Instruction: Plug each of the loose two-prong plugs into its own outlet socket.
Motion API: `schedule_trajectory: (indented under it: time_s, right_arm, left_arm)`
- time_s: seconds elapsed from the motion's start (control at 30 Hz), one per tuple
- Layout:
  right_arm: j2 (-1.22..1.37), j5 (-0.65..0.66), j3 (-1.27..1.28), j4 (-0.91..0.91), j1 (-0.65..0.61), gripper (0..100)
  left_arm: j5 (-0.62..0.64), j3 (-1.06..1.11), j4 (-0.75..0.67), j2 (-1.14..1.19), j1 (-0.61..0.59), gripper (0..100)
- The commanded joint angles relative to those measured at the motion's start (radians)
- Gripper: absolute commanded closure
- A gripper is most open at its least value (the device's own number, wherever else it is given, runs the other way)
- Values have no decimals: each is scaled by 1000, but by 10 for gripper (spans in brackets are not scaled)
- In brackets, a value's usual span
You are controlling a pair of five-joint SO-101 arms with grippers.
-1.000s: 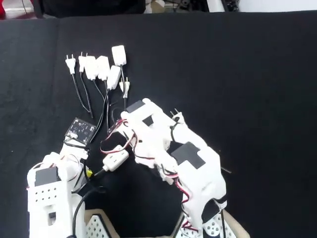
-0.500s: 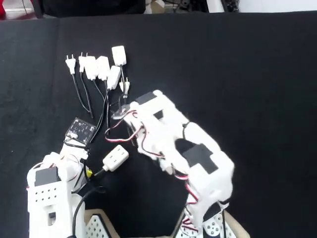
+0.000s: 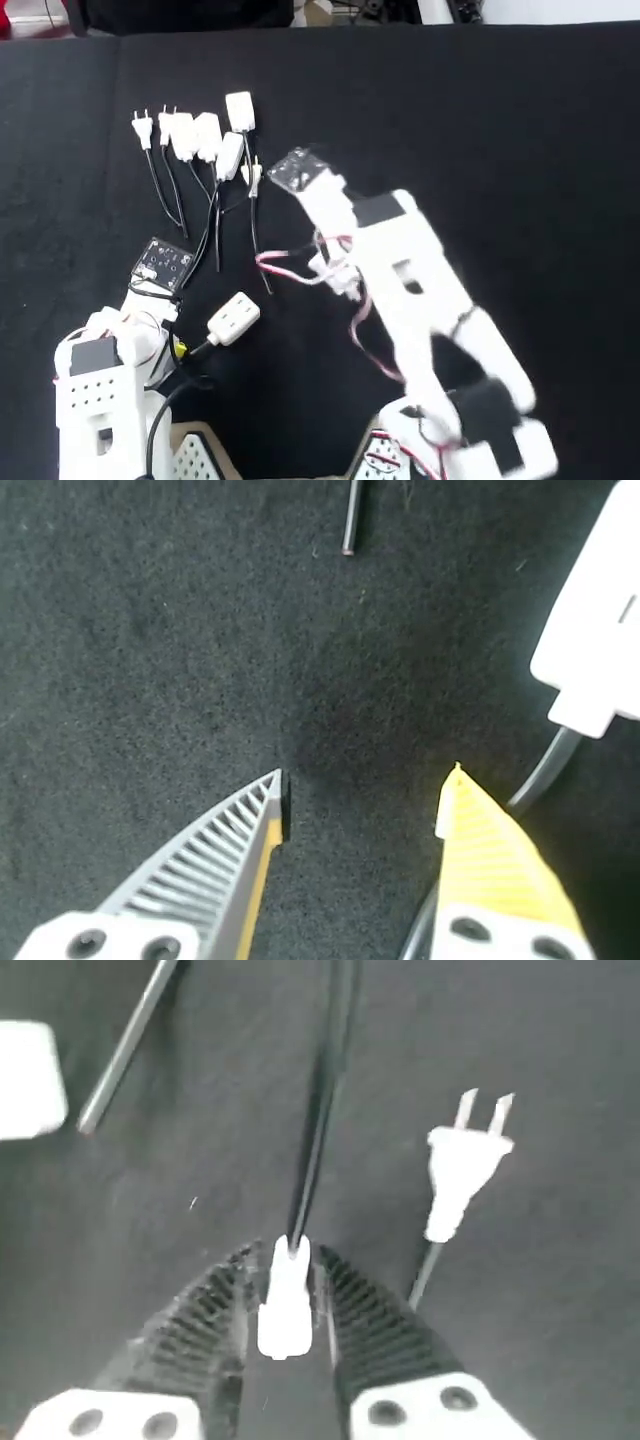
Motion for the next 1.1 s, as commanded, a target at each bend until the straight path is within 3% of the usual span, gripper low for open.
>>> schedule_trajectory:
  time_s: [0.0,0.27,0.47,0.7,0.83,1.07]
  right_arm:
    - [-206,-75,166,-215,12,986]
    - [-570,-252,467,-466,5,986]
    - [-875,-295,745,-634,-92,986]
    - [-1362,-295,1007,-626,-120,986]
    - [-1635,-298,1035,-440,-126,986]
    - [-1606,-351,1035,-463,-295,986]
  left_arm:
    - [-6,-5,8,-8,12,748]
    - [-6,-5,8,-8,13,748]
    - [-6,-5,8,-8,13,748]
    - [-6,-5,8,-8,13,748]
    - [-6,-5,8,-8,13,748]
    - [-6,-7,8,-8,13,748]
